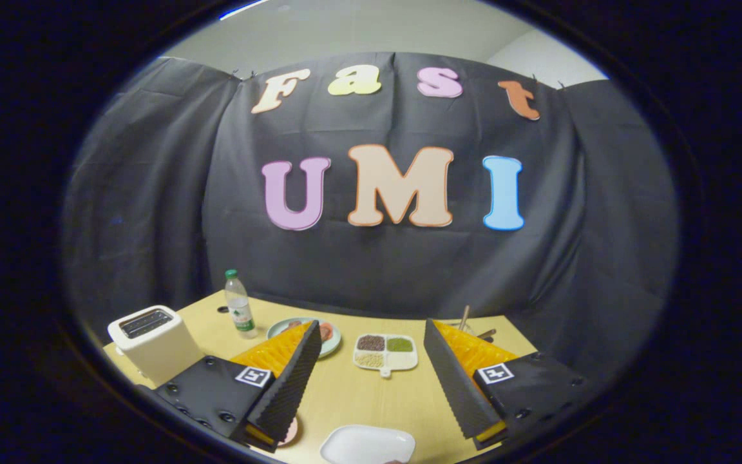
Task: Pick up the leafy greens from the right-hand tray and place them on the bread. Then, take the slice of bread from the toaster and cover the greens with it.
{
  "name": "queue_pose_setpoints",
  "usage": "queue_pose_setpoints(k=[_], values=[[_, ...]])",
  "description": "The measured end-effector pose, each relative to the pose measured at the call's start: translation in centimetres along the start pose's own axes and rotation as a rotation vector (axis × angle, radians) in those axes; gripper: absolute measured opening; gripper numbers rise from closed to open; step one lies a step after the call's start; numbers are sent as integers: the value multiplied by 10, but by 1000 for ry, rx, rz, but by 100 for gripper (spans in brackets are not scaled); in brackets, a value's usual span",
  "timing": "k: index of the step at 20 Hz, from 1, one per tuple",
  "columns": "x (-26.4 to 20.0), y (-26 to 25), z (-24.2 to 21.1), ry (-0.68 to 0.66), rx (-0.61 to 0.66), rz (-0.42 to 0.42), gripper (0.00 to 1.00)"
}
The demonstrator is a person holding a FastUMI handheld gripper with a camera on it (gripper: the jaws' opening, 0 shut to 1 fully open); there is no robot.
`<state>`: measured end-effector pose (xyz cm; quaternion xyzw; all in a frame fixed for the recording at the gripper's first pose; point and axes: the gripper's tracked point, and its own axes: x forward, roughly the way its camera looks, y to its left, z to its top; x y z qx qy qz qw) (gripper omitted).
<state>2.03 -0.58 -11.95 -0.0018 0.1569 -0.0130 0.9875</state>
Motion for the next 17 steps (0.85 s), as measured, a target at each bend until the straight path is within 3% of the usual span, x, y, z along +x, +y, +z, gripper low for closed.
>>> queue_pose_setpoints(k=[6,17], values=[[5,-4,26,-122,-28,-38,100],[1,-8,61,-192,27,-48,100]])
